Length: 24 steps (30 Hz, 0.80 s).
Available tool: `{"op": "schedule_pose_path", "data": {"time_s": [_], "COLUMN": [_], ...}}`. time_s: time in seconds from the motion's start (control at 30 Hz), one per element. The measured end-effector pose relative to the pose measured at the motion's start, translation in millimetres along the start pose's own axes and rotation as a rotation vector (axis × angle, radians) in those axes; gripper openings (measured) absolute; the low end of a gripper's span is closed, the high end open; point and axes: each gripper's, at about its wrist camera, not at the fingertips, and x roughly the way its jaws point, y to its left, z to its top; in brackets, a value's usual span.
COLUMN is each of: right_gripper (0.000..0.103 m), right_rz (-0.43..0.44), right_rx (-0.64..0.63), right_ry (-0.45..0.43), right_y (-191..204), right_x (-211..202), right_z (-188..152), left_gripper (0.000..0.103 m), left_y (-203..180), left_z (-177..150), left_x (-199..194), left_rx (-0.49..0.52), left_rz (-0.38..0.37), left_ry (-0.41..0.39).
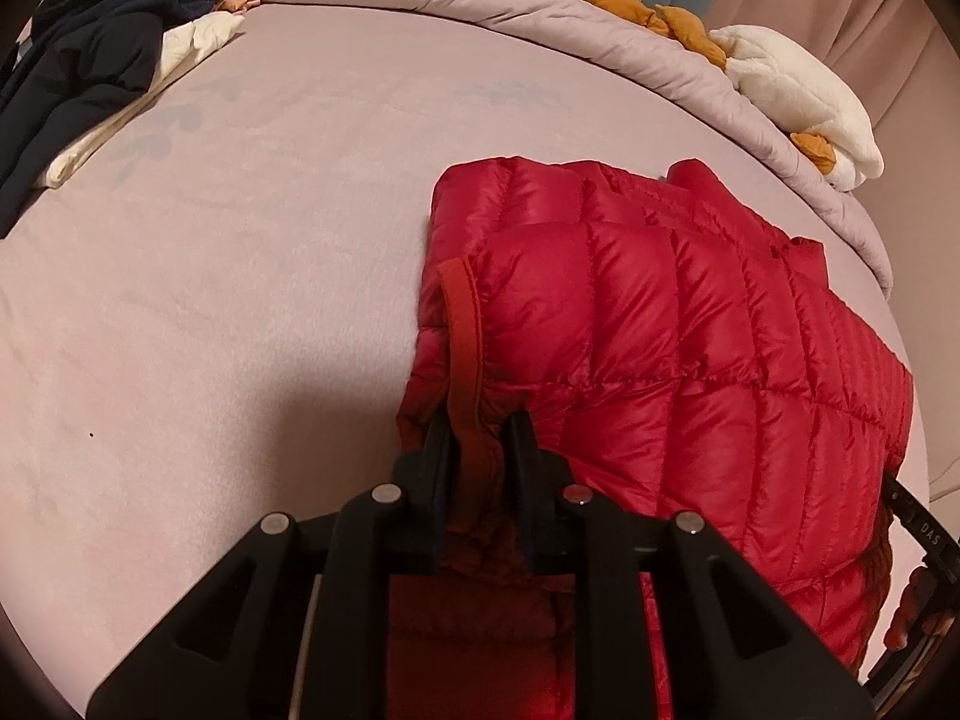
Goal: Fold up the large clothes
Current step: 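Lift the cuff with the left tool and lay it along the jacket center, then open the left tool and withdraw both tools from the jacket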
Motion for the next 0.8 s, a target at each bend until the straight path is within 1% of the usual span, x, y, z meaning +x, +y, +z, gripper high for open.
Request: {"op": "schedule_pose_path", "data": {"time_s": [0.5, 0.63, 0.73, 0.77, 0.8], "right_gripper": [0.049, 0.049, 0.049, 0.049, 0.049], "right_rz": [-0.009, -0.015, -0.029, -0.042, -0.065], "right_rx": [-0.007, -0.013, -0.019, -0.019, -0.019], "right_ry": [0.004, 0.006, 0.009, 0.013, 0.016], "right_y": [2.6, 3.0, 3.9, 4.6, 5.2], "right_x": [2.5, 2.9, 2.9, 2.1, -0.5], "right_z": [-0.8, -1.7, -2.3, -2.2, -2.5], "left_gripper": [0.022, 0.023, 0.029, 0.039, 0.056], "left_y": [1.5, 1.0, -1.1, -1.8, -1.7], "left_z": [-1.1, -2.1, -3.7, -4.5, -5.4], "left_x": [1.7, 0.8, -1.8, -4.0, -6.3], "left_rx": [-0.007, -0.005, 0.002, 0.008, 0.014], "left_rz": [-0.005, 0.005, 0.040, 0.069, 0.115], "left_ry": [-0.001, -0.008, -0.021, -0.027, -0.031]}}
